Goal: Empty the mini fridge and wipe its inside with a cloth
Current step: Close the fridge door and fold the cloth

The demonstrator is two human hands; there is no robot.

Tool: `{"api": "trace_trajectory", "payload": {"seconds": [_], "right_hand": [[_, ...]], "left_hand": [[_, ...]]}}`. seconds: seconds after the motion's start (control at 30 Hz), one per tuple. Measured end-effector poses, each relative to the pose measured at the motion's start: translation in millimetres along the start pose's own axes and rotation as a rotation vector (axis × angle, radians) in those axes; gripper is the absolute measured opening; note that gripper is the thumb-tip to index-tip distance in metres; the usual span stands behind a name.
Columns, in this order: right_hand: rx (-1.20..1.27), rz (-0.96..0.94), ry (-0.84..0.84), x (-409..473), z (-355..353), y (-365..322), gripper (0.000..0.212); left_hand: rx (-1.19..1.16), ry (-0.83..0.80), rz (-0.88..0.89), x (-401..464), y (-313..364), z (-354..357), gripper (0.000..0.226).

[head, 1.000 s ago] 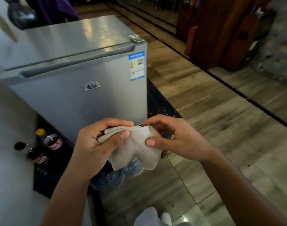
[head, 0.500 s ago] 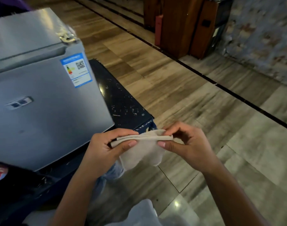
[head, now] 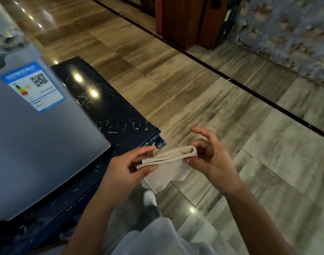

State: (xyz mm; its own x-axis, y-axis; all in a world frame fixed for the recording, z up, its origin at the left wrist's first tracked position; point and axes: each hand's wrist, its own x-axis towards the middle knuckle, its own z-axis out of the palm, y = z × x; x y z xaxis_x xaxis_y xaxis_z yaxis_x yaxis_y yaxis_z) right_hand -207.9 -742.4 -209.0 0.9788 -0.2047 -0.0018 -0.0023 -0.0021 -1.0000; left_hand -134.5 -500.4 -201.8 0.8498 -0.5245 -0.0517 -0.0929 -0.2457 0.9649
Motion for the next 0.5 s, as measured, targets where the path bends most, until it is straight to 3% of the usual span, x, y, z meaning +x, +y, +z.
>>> {"api": "trace_trajectory", "payload": {"seconds": [0.17, 0.23, 0.4, 0.5], "right_hand": [[-0.301, 0.086, -0.034, 54, 8, 23, 0.043], [-0.377, 0.128, -0.058, 79, 13, 36, 0.032], [-0.563, 0.113, -0.173, 140, 28, 45, 0.028], [-0.58, 0.113, -0.247, 175, 37, 45, 0.026]], "left_hand": [[0.176, 0.029, 0.017, 39, -32, -14, 0.018], [0.218, 0.043, 0.042, 56, -45, -20, 0.02], [0.199, 0.097, -0.054, 91, -69, -42, 0.012], [0.157, 0.141, -0.121, 109, -82, -57, 0.025]]}}
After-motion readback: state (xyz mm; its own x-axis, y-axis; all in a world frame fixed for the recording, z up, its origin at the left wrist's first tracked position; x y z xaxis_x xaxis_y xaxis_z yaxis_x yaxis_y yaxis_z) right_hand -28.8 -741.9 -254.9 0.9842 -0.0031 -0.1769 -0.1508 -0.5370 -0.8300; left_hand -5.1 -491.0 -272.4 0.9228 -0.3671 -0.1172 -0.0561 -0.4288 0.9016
